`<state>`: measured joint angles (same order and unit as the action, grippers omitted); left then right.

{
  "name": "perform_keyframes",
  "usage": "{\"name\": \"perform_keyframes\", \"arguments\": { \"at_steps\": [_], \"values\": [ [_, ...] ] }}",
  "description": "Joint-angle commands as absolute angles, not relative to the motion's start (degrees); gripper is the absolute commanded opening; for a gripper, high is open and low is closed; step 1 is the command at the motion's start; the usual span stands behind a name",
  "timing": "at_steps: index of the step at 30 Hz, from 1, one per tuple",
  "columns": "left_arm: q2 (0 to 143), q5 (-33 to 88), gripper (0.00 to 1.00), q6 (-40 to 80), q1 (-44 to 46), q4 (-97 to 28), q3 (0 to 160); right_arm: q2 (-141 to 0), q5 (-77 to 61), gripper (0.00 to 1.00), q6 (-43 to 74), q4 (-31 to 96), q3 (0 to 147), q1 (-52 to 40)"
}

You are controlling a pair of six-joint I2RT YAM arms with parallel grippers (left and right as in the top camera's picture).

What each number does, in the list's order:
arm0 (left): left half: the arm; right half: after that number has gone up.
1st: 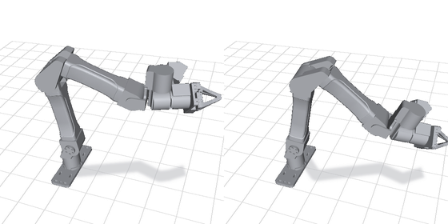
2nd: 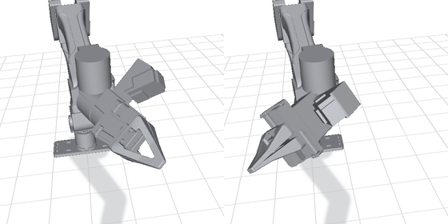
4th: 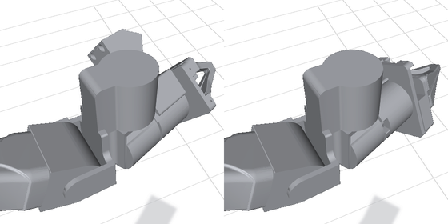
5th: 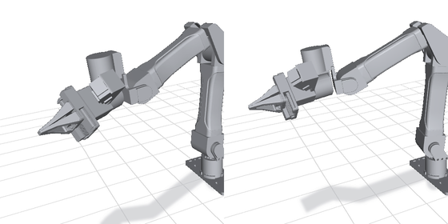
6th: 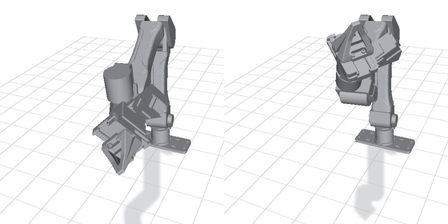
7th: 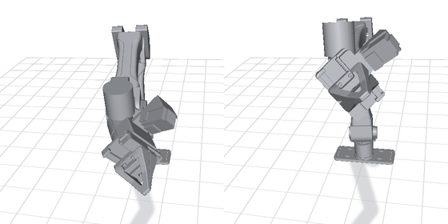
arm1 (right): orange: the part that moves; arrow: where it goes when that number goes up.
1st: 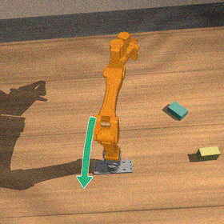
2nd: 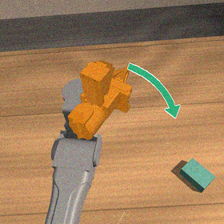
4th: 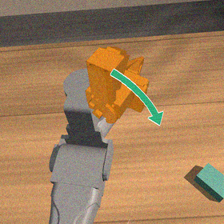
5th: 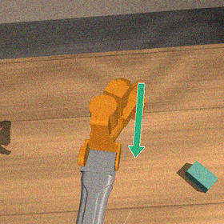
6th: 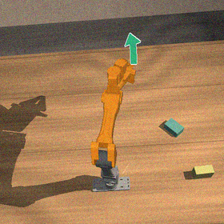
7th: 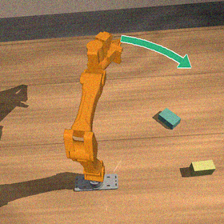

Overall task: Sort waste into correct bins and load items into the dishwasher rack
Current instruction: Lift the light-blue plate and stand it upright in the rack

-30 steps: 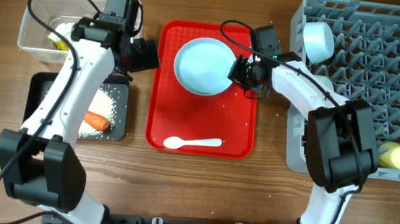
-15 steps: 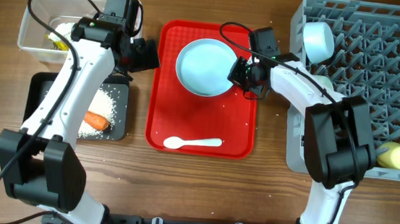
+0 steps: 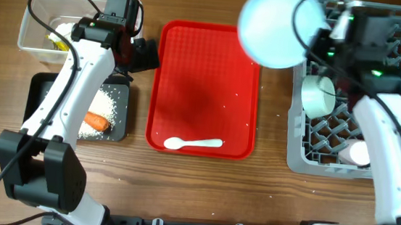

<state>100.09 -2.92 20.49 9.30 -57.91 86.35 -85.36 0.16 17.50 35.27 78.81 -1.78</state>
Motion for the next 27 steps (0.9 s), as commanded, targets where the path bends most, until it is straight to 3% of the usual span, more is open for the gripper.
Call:
{"name": "perform_keyframes", "arguments": {
  "at_steps": [1, 7, 16, 27],
  "values": [
    [100.53, -2.61, 1.0, 20.62, 9.21, -57.89, 86.02, -82.11, 16.47, 0.04, 9.93, 34.7, 79.24, 2.17],
    [100.53, -2.61, 1.0, 20.62, 9.21, -57.89, 86.02, -82.13, 24.99, 0.04, 1.58, 30.26, 79.24, 7.01],
    [100.53, -2.61, 1.0, 20.64, 9.21, -57.89, 86.02, -87.57, 38.89, 0.04, -29.76, 15.66, 79.22, 8.6],
    [100.53, -2.61, 1.0, 20.62, 9.21, -57.89, 86.02, -98.91, 38.89, 0.04, -33.74, 3.05, 79.22, 8.6]
  ]
}}
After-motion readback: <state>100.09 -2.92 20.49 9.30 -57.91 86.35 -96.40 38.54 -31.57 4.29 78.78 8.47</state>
